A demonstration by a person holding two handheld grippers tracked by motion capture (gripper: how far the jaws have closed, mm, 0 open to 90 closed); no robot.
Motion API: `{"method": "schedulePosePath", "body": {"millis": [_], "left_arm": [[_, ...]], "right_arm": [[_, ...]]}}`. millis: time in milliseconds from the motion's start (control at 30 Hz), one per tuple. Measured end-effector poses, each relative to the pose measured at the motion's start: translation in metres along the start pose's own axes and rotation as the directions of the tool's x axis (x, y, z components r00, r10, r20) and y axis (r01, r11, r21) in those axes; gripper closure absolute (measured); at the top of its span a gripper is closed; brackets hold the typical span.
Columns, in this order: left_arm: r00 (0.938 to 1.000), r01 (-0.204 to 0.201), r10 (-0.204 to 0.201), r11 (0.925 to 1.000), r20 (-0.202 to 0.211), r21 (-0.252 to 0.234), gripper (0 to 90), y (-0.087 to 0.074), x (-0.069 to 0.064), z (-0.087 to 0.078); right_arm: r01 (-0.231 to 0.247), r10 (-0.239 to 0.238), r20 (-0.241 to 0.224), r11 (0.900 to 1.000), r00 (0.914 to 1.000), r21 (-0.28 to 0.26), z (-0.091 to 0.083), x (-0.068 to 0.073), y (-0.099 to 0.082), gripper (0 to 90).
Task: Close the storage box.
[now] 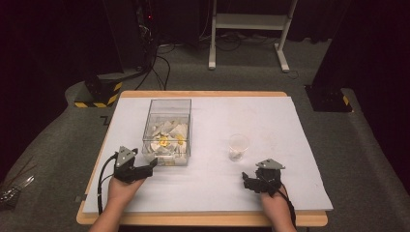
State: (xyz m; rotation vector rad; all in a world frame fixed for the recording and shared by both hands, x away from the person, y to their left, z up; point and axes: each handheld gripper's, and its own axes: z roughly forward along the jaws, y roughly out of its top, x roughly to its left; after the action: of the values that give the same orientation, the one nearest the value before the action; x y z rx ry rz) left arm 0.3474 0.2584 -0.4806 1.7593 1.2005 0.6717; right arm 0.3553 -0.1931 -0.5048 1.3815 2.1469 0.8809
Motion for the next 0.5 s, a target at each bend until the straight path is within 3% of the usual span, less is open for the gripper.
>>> {"method": "schedulePosePath", "body": {"millis": [500], "left_arm": [[0.9989,0.046,-0.046,0.9989,0.000,-0.011,16.3,0.003,0.007,0.019]], "right_arm": [[0.000,0.000,-0.001,1.0000,1.0000,0.000,0.000,0.000,0.000,15.9]]}}
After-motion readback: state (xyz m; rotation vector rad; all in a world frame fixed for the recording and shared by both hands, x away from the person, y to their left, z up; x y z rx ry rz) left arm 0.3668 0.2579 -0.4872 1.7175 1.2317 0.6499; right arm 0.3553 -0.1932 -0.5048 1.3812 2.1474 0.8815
